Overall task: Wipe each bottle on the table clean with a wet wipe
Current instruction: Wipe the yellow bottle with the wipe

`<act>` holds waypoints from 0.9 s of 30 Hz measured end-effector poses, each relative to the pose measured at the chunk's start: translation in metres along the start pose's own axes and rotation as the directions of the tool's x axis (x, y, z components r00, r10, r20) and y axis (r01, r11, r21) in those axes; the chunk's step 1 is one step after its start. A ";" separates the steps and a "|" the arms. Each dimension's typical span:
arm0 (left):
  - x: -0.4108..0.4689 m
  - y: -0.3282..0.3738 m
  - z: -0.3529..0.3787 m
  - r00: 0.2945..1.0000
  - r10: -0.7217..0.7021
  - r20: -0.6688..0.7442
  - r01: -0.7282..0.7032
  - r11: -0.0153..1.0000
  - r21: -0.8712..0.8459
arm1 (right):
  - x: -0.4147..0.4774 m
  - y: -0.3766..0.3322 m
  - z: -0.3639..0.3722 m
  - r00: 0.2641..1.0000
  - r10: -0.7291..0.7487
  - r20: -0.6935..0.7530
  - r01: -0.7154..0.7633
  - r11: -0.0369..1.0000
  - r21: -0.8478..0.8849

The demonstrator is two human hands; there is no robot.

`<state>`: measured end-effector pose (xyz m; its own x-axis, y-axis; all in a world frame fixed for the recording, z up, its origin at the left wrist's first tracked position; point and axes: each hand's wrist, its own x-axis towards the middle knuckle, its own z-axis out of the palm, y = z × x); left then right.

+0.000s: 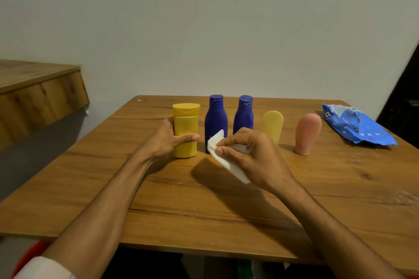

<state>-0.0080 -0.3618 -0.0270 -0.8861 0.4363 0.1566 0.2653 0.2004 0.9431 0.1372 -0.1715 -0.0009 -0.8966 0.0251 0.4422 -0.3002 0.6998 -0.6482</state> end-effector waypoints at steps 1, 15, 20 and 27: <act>0.000 0.001 0.000 1.000 0.001 -0.006 -0.001 1.000 0.012 | 0.000 0.000 0.000 1.000 0.001 -0.003 -0.001 1.000 0.000; -0.001 -0.002 -0.004 1.000 -0.019 -0.022 0.019 1.000 0.000 | 0.000 0.005 0.004 1.000 -0.009 0.013 0.009 0.999 -0.040; 0.000 -0.002 -0.004 1.000 -0.008 -0.028 0.008 1.000 -0.003 | 0.001 0.005 0.005 1.000 -0.010 0.023 0.011 0.999 -0.042; -0.002 0.007 -0.001 0.995 0.060 -0.086 -0.053 0.995 0.083 | 0.000 0.006 0.007 0.999 -0.005 0.036 0.006 0.999 -0.041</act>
<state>-0.0050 -0.3618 -0.0205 -0.8979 0.3708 0.2373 0.3424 0.2493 0.9059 0.1334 -0.1723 -0.0090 -0.9063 -0.0038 0.4227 -0.2920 0.7285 -0.6196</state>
